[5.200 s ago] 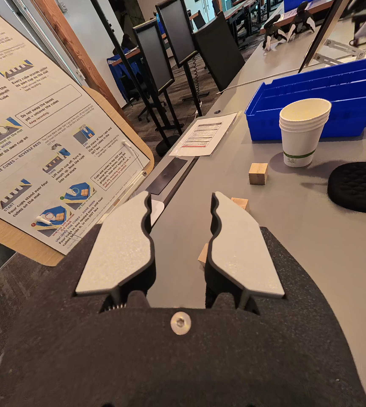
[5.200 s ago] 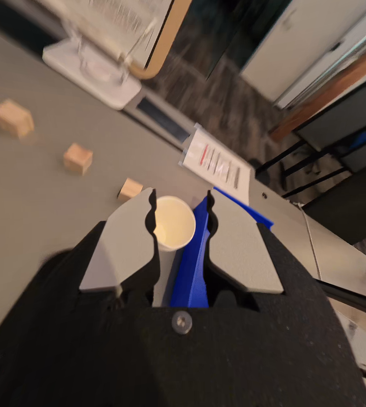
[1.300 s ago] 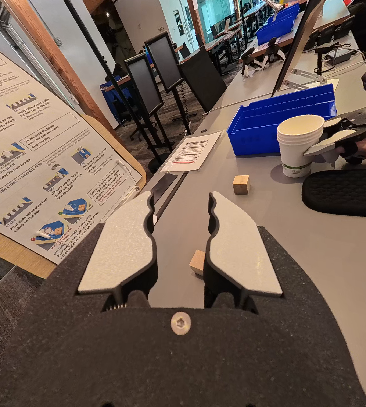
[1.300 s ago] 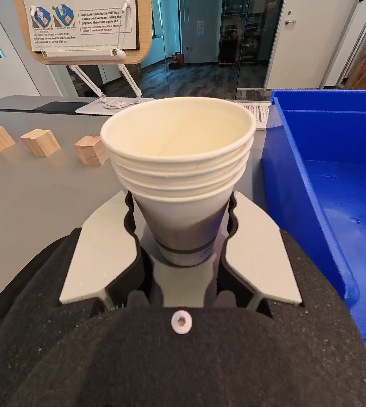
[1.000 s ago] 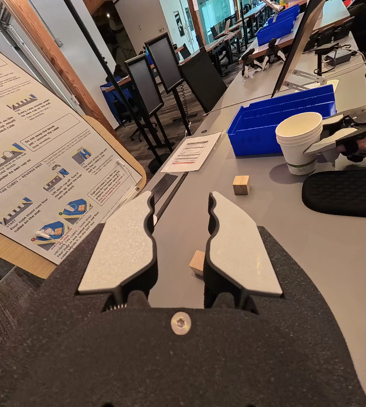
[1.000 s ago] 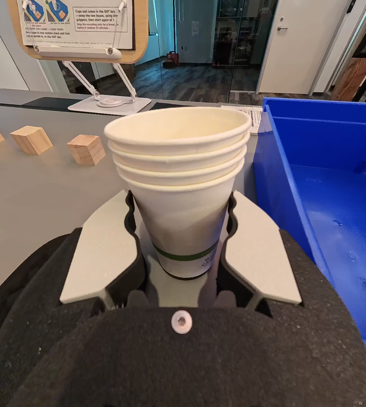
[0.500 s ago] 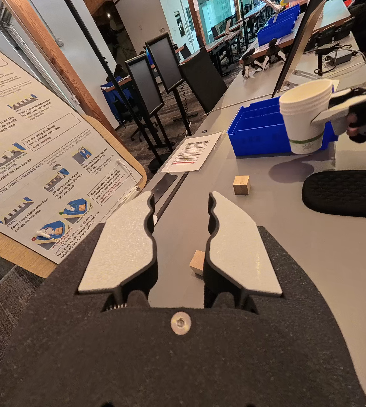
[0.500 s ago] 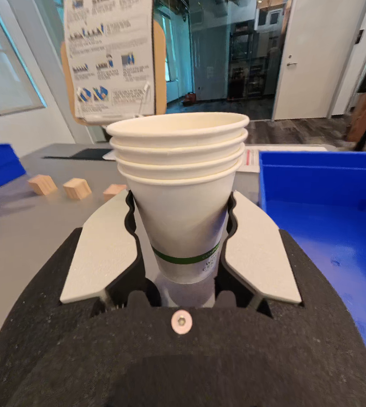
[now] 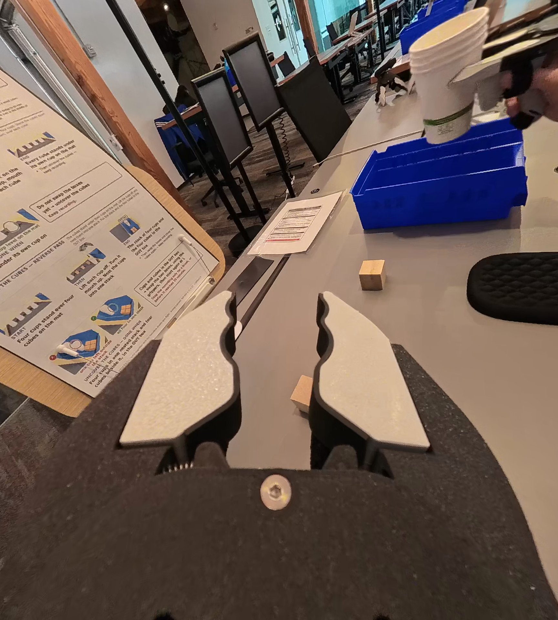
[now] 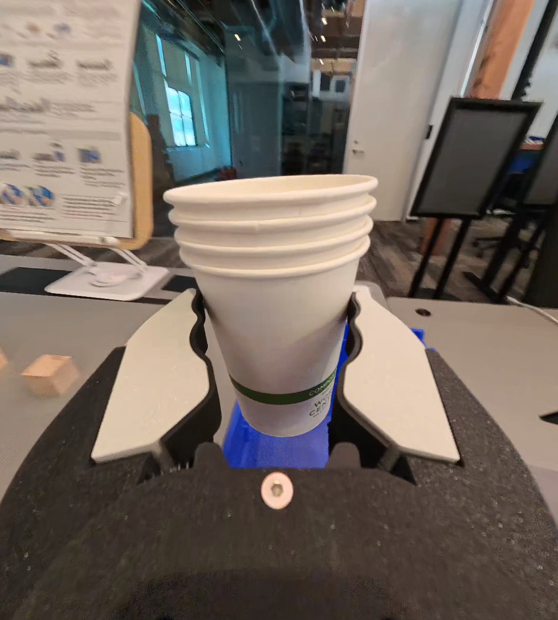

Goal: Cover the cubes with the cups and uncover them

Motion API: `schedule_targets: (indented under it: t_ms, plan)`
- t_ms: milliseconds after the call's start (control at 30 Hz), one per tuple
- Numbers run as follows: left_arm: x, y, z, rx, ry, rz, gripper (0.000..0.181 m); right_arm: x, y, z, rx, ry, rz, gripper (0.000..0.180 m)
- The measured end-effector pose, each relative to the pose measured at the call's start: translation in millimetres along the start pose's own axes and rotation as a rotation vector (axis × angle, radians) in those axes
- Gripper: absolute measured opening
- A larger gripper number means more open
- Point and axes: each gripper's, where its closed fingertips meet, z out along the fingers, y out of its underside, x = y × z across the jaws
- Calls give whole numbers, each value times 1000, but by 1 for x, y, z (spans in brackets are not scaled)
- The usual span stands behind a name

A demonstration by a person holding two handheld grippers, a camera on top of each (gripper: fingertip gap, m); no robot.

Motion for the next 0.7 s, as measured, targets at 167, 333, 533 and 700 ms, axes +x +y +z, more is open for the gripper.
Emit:
schedule_targets:
  t_ms: [167,333,533,700]
  plan:
    - [-3,1,4,-7,-26,5,45,47,57,42,-174,61,48,81]
    - [-8,5,9,-15,-35,-22,45,63,107,71,-276,53,111,81]
    - [-17,6,10,-4,-73,-27,44,55,128,95,-271,-30,148,81]
    - [-18,6,9,-8,-83,-22,44,61,136,101,-237,1,69,81]
